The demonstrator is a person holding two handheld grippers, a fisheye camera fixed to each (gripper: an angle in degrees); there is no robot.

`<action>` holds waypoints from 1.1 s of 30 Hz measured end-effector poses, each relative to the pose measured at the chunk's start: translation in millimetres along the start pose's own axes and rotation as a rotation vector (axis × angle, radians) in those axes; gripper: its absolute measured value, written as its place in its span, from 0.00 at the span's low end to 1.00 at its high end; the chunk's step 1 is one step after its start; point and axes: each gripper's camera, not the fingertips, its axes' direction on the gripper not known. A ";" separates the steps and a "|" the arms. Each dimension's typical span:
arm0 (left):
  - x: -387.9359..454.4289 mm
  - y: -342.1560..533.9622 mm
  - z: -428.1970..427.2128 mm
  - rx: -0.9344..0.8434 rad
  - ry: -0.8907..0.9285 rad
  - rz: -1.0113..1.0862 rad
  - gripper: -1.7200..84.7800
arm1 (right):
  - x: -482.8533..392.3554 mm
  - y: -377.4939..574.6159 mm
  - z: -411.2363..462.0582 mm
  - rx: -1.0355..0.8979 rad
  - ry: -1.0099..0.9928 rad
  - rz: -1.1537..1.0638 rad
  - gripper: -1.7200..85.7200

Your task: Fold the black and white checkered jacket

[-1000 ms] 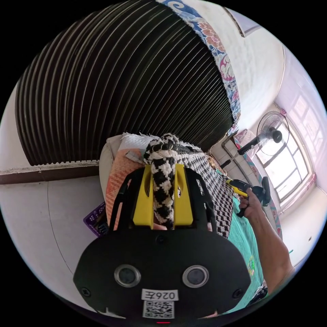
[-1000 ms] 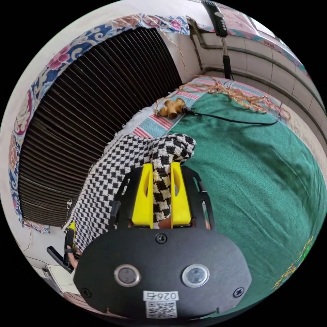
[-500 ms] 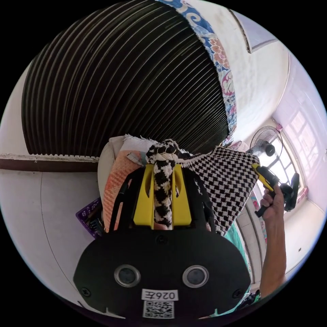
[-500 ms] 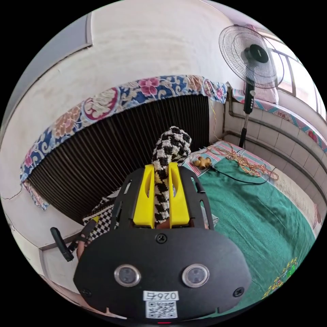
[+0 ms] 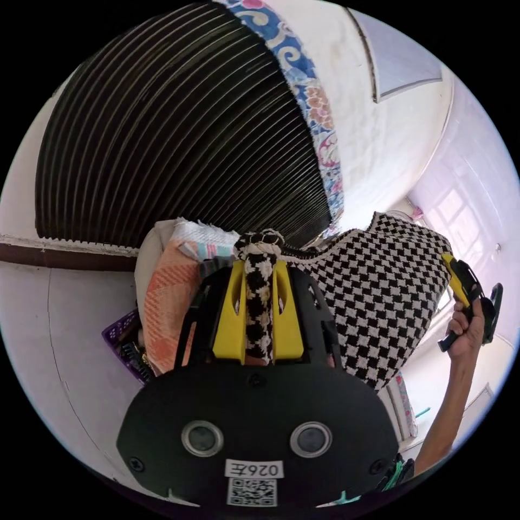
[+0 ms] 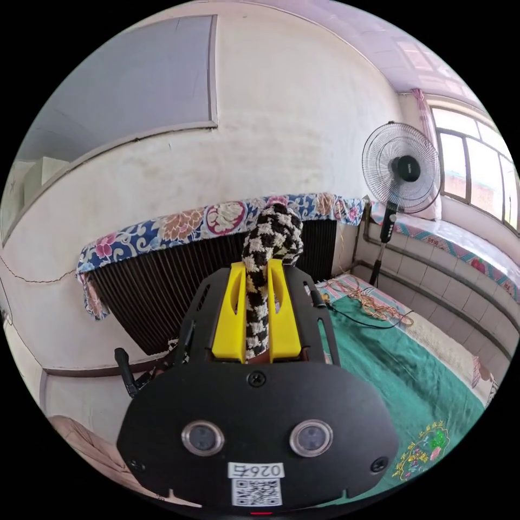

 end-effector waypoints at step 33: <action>343.6 127.5 364.9 -0.783 0.461 0.387 0.03 | 178.2 186.7 -214.0 -0.401 0.131 0.378 0.10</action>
